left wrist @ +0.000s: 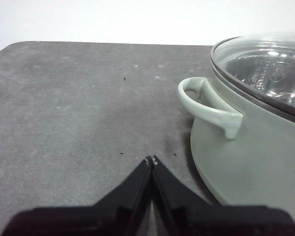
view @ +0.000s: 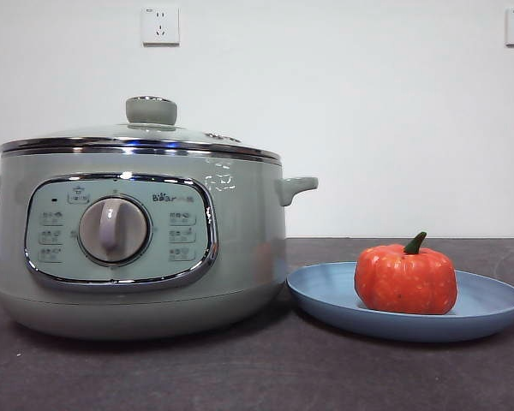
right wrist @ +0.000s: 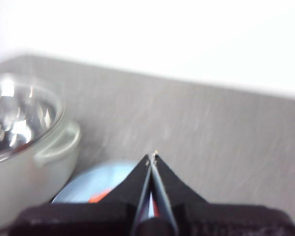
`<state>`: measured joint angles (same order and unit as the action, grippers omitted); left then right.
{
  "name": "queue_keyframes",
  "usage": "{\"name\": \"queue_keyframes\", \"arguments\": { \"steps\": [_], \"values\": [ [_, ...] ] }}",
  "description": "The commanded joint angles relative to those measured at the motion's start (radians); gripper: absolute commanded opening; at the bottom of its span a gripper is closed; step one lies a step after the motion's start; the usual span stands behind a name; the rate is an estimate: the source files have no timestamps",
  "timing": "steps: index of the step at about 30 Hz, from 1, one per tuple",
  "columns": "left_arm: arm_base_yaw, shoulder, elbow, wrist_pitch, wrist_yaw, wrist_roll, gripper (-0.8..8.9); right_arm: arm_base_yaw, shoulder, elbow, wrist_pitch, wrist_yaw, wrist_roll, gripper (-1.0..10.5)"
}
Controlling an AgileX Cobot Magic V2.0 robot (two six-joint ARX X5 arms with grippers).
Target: Take the pumpkin out from the steamer,put the pumpkin in the blue plate,close the lid
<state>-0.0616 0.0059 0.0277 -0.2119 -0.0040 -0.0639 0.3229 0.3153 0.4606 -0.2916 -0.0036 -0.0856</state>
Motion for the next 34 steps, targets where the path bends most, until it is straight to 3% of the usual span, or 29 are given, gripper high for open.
{"name": "queue_keyframes", "arguments": {
  "steps": [1,4,8,22,34],
  "values": [
    [0.003,-0.004,-0.009,-0.016,0.007,-0.004,-0.04,-0.113,-0.081,-0.111,0.04,-0.06,-0.043,-0.2],
    [0.003,-0.004,-0.009,-0.016,0.007,-0.004,-0.04,-0.202,-0.182,-0.227,0.049,-0.127,-0.043,-0.2],
    [0.003,-0.004,-0.009,-0.016,0.007,-0.004,-0.04,-0.24,-0.257,-0.324,0.052,-0.127,-0.042,-0.2],
    [0.003,-0.004,-0.009,-0.016,0.007,-0.004,-0.04,-0.245,-0.313,-0.435,0.069,-0.128,0.025,-0.2],
    [0.003,-0.004,-0.009,-0.016,0.007,-0.004,-0.04,-0.244,-0.307,-0.434,0.068,-0.121,0.025,-0.2]
  ]
}}
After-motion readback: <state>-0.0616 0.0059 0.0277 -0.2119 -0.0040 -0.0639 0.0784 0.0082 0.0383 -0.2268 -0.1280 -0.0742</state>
